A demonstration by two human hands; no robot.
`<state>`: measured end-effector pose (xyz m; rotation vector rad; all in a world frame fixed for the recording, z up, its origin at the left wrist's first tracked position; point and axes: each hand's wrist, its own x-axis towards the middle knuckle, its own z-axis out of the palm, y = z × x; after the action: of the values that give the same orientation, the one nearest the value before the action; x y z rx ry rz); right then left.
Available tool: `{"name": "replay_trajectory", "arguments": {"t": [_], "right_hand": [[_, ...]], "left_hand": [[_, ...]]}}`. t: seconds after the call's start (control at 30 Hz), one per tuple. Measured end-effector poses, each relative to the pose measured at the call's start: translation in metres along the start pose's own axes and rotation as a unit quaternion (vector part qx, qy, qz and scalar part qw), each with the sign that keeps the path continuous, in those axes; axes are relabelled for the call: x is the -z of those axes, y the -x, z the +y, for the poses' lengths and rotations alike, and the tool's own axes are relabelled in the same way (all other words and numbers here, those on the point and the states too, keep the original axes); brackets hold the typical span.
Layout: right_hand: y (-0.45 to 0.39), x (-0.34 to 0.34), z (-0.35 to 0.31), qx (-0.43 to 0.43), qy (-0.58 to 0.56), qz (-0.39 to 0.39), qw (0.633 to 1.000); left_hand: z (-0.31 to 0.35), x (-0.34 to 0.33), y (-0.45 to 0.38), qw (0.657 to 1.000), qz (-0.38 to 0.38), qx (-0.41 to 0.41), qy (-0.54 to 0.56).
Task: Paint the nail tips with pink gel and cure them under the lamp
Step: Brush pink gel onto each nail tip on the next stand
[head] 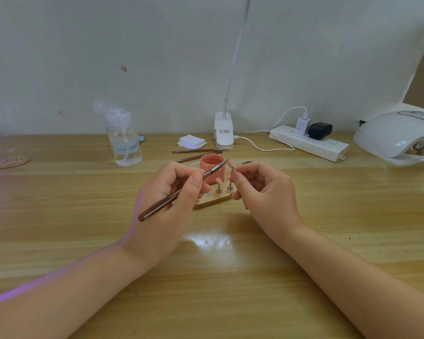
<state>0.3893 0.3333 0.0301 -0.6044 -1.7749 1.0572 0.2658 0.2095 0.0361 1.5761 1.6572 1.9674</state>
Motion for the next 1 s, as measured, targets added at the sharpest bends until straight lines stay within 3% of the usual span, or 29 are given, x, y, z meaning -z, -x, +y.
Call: {"name": "replay_trajectory", "arguments": {"t": [0.4,0.57,0.73,1.0], "right_hand": [[0.0008,0.0005,-0.0021,-0.006,-0.006,-0.001,1.0],[0.0006,-0.0006,-0.0032,-0.01,-0.021,-0.004,1.0],[0.0004,-0.0011,-0.0033,-0.018,-0.043,-0.005,0.999],[0.0001,-0.0007,-0.0031,-0.026,-0.045,-0.005,0.999]], "left_hand": [[0.0014,0.0001,-0.0004,1.0,0.007,0.002,0.019],[0.0008,0.0028,0.0009,0.999,-0.024,-0.009,0.021],[0.0037,0.0028,-0.0003,0.997,-0.039,-0.06,-0.037],[-0.0003,0.0072,0.0007,0.996,-0.029,-0.056,-0.07]]}}
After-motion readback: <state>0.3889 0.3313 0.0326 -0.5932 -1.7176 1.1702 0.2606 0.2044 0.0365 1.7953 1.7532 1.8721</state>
